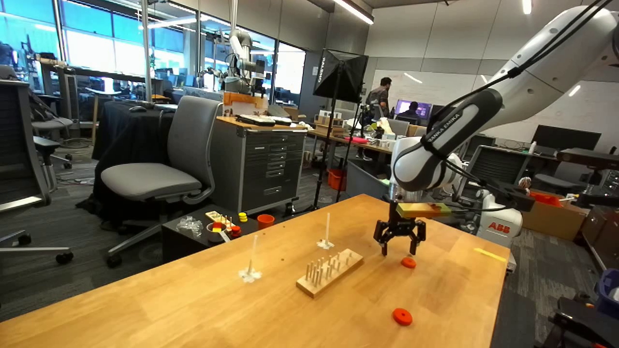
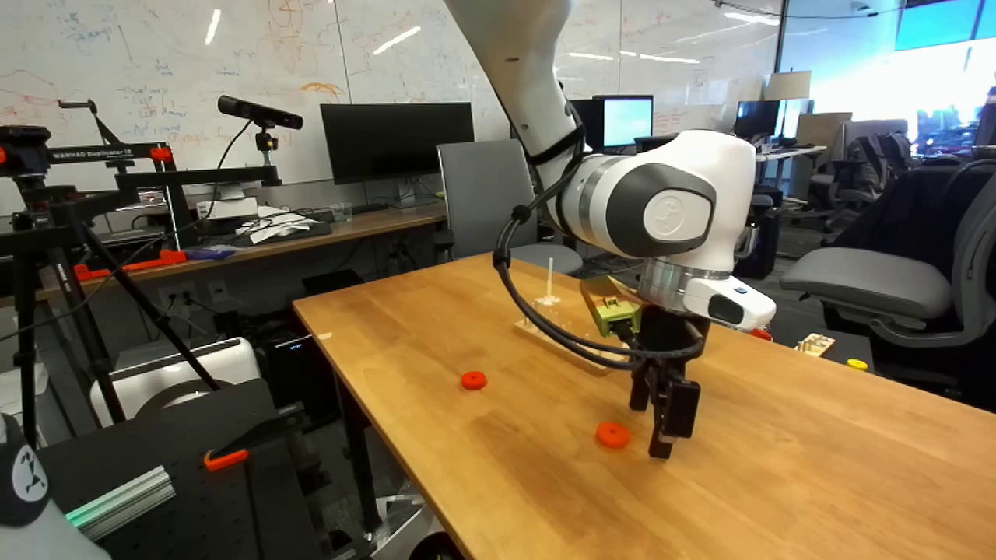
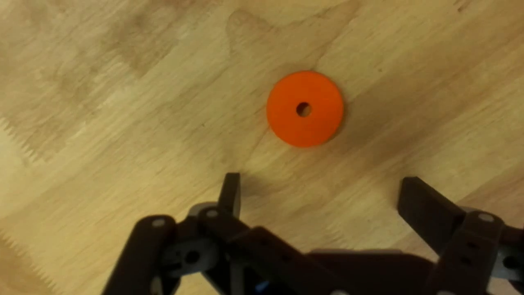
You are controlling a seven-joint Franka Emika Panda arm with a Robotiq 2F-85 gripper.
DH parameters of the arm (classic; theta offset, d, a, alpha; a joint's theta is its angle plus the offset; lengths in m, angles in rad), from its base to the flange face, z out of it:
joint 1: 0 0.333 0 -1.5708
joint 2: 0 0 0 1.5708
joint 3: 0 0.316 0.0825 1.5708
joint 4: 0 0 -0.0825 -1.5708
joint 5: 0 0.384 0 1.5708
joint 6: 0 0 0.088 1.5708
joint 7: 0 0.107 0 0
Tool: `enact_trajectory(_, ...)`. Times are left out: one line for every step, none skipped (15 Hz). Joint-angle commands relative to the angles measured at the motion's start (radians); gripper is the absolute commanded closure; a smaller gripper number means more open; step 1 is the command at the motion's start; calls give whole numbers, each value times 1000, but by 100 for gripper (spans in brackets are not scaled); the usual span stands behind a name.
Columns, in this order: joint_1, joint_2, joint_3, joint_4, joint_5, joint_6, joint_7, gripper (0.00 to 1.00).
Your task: Put the right orange object on the wooden board
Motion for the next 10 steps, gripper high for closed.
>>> enact_trajectory(29, -16, -19, -49, -11, 52, 10, 0)
enact_trajectory(33, -14, -23, -51, -14, 51, 15, 0)
enact_trajectory(34, -14, -24, -56, -14, 59, 15, 0)
enact_trajectory(35, -15, -26, -61, -14, 61, 14, 0)
enact_trajectory(36, -20, -26, -70, -13, 66, 13, 0)
enact_trajectory(34, -30, -26, -83, -12, 71, 8, 0)
enact_trajectory(29, -41, -22, -97, -6, 77, 0, 0)
enact_trajectory(22, -58, -18, -119, 0, 90, -10, 0)
enact_trajectory(17, -72, -14, -138, 4, 104, -19, 0)
enact_trajectory(12, -88, -12, -162, 5, 114, -30, 0)
